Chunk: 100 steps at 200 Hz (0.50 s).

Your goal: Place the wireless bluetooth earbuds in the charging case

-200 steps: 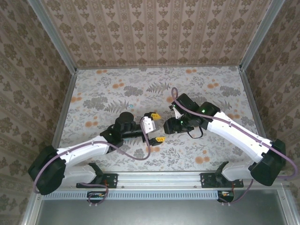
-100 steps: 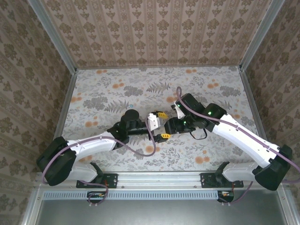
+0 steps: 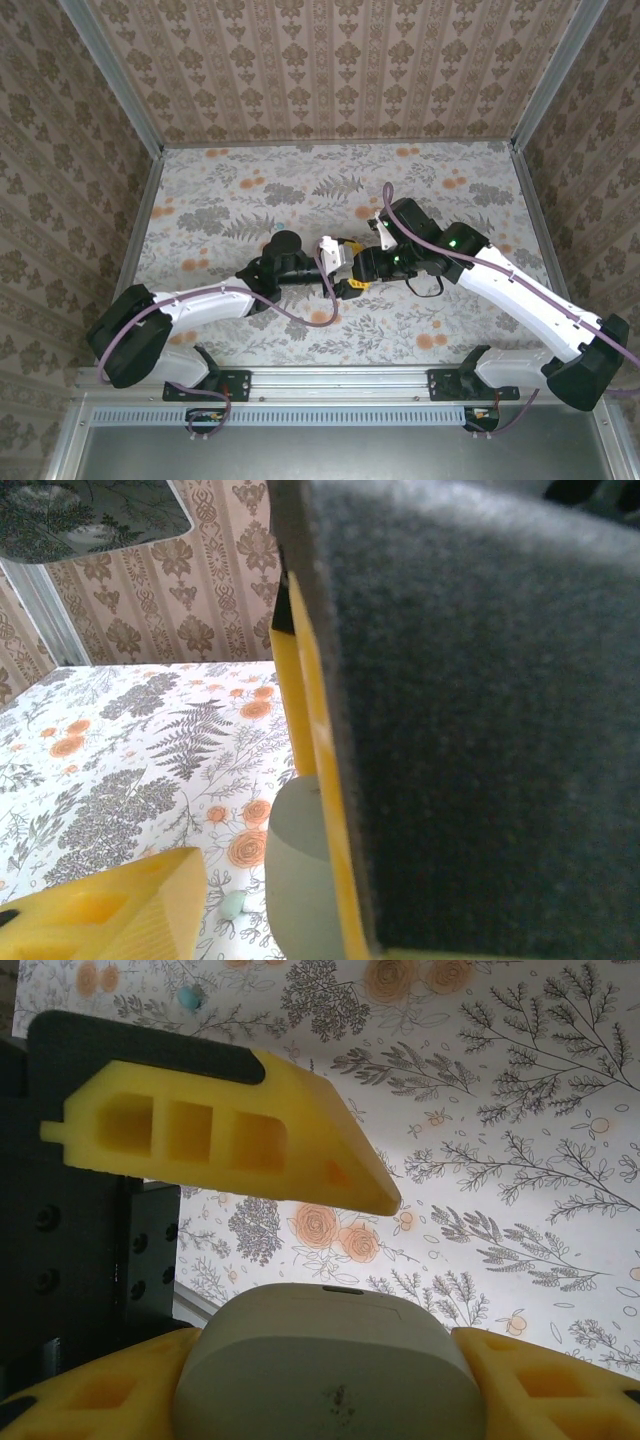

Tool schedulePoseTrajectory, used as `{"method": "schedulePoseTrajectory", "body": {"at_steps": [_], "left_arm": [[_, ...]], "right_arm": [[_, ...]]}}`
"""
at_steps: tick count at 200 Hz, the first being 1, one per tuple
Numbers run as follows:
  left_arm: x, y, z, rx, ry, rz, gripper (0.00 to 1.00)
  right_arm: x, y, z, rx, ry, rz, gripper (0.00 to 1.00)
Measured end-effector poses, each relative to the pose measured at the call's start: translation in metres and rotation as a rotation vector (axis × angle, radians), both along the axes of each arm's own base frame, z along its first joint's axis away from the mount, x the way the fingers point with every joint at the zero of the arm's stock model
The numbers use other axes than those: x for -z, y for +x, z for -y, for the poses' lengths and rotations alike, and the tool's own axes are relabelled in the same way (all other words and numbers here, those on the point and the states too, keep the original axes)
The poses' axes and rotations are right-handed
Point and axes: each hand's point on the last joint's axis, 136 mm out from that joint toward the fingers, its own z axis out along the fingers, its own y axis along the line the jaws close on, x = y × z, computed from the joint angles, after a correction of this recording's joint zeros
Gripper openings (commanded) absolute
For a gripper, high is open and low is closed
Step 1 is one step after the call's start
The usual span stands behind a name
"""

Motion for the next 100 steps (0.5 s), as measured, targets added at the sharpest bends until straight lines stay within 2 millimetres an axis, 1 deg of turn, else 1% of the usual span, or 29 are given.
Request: {"method": "schedulePoseTrajectory", "body": {"at_steps": [11,46,67,79,100], "left_arm": [[0.000,0.000,0.000,0.000,0.000,-0.003,0.64],[0.000,-0.001,0.000,0.006,0.000,-0.018,0.55],[0.000,0.000,0.000,0.003,-0.003,-0.029,0.53],[-0.002,0.001,-0.001,0.000,-0.009,-0.037,0.52],[-0.007,0.008,-0.004,-0.021,-0.032,-0.050,0.49]], "right_arm": [[0.000,0.000,0.000,0.001,0.002,0.001,0.60],[0.000,0.002,0.001,0.015,0.005,-0.002,0.70],[0.000,0.004,0.002,0.032,0.010,-0.008,0.81],[-0.002,0.005,0.004,0.042,0.015,-0.004,0.86],[-0.009,0.009,0.008,0.061,0.038,0.016,0.88]]}}
